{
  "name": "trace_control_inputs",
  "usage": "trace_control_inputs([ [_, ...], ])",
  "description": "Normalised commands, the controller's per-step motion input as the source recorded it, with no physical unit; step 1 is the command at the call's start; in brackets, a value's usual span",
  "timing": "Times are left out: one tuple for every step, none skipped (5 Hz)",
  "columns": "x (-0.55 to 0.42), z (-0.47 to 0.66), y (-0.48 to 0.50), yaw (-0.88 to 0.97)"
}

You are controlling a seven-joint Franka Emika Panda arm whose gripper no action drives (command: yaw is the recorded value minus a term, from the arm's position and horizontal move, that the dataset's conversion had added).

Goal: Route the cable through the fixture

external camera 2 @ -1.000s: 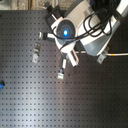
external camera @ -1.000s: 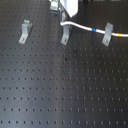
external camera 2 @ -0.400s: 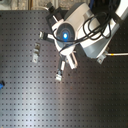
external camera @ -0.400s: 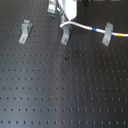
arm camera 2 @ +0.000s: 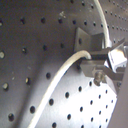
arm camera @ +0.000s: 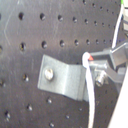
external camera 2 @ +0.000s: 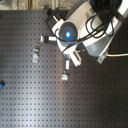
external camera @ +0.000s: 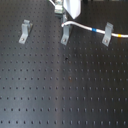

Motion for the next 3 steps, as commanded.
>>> trace_control_inputs([
  [-0.400,-0.09,-0.077,-0.70],
  [-0.431,-0.16,-0.051,-0.60],
  [-0.116,-0.01,0.099,-0.26],
])
